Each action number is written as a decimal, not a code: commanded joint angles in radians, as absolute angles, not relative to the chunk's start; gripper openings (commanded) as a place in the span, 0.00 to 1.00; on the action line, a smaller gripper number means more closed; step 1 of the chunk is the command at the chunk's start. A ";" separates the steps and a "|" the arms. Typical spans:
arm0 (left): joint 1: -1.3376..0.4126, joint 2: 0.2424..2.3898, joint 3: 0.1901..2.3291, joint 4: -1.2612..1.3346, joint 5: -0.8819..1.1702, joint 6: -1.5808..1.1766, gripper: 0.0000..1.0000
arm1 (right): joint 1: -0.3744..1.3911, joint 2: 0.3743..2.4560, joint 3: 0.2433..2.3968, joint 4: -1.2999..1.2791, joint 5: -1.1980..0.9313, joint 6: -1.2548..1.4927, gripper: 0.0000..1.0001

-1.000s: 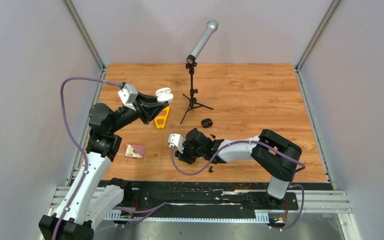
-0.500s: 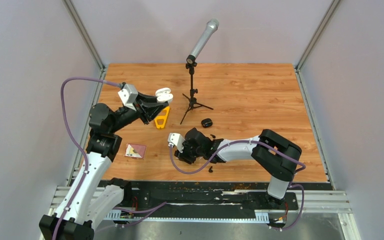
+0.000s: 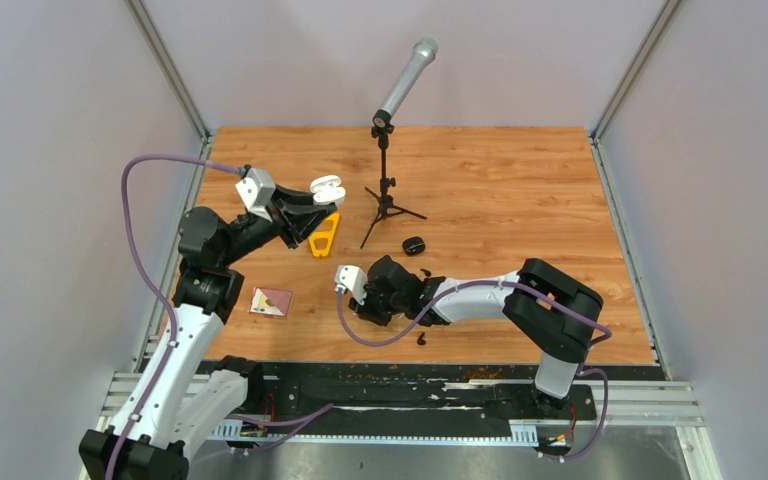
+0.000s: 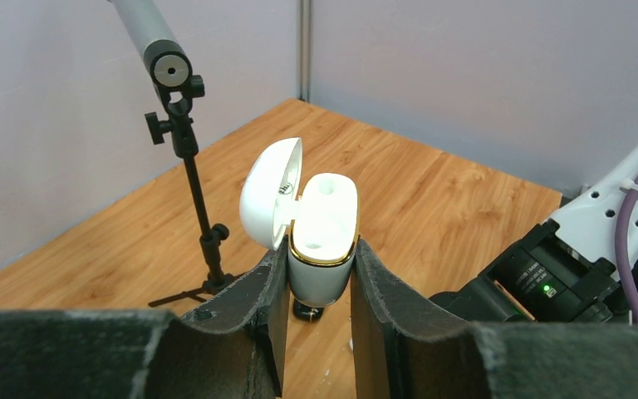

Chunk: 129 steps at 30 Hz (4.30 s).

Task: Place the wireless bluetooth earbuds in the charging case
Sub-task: Pick up the right earbud from the corner of the board, then insert the right earbud into the right side groove of the charging case.

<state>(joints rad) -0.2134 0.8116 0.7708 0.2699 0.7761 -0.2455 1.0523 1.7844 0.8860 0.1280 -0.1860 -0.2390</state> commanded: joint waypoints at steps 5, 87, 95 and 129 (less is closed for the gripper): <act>-0.206 0.805 0.748 0.298 0.762 -0.232 0.00 | 1.045 1.734 0.916 -0.021 -0.149 -0.353 0.00; -0.526 0.917 0.596 0.640 0.735 -0.165 0.00 | 1.200 1.274 1.404 -0.711 0.296 -1.858 0.00; -0.526 0.916 0.593 0.644 0.730 -0.171 0.00 | 1.201 1.278 1.405 -0.728 0.303 -1.903 0.00; -0.526 0.916 0.571 0.665 0.697 -0.189 0.00 | 1.190 1.292 1.403 -0.749 0.266 -2.029 0.13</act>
